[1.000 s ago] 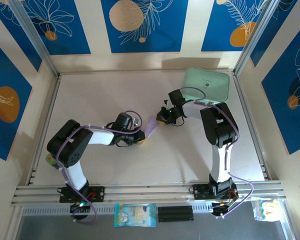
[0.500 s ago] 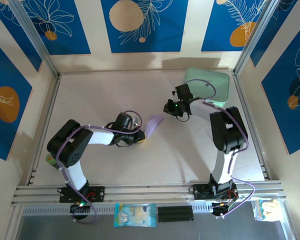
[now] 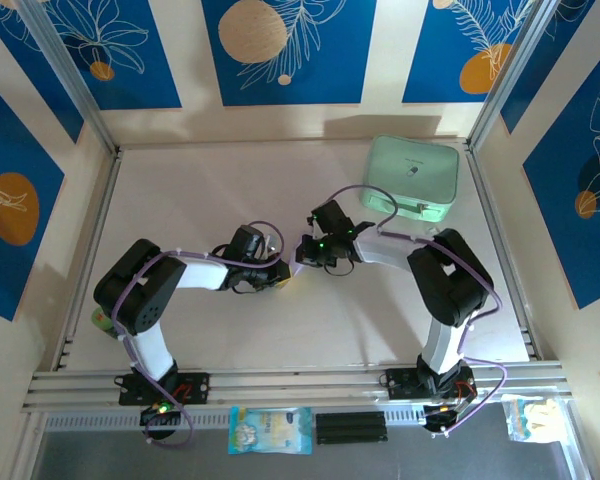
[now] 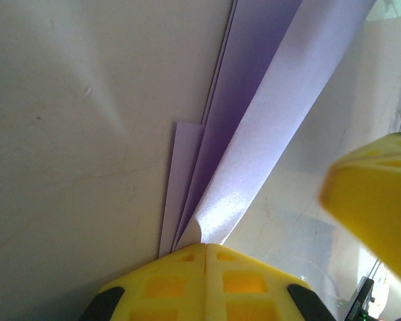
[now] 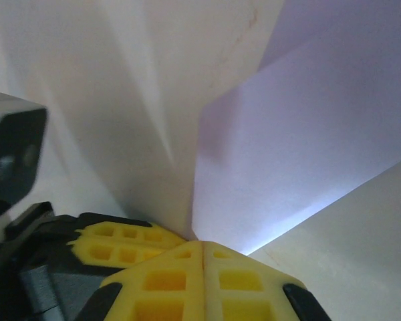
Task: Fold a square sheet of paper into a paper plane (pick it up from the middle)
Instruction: Fold the wing for the fifth time at the center of the table.
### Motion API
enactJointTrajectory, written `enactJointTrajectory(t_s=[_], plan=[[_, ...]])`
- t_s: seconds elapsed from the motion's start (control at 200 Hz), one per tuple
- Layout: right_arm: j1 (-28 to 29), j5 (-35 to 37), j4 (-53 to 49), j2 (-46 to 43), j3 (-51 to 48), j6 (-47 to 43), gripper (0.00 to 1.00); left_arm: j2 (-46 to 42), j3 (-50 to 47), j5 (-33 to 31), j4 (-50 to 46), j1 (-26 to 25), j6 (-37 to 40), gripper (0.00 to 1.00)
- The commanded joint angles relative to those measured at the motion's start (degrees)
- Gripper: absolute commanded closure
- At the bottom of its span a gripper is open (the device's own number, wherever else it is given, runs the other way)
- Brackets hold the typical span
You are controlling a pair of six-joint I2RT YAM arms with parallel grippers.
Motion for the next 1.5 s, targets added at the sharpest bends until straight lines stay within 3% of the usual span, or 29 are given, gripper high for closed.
enactJointTrajectory(t_s=[0.0, 0.39, 0.75, 1.081, 1.276, 1.496], plan=[[0.57, -2.8, 0.79, 2.41, 0.9, 2.42, 1.0, 2.07, -0.86, -1.12, -7.4, 0.04, 1.47, 1.0], [-0.79, -1.11, -0.52, 6.12, 1.86, 2.6, 1.0, 1.84, -1.51, -1.18, -7.37, 0.01, 1.21, 1.0], [-9.15, 0.97, -0.77, 8.79, 2.9, -1.73, 1.0, 2.24, -4.47, -1.31, -6.94, 0.03, 0.44, 1.0], [-18.72, -2.99, 0.81, 11.76, 5.22, -3.15, 1.0, 1.61, -5.69, -1.33, -6.24, 0.01, 0.07, 1.0], [-20.86, -0.69, -0.44, 9.92, 6.35, -4.25, 1.0, 1.89, -4.41, -0.93, -6.89, 0.05, 0.62, 1.0], [-19.46, 0.26, -2.45, 0.49, 5.44, -5.3, 1.0, 1.43, -2.87, -0.47, -7.64, -0.08, 1.12, 1.0]])
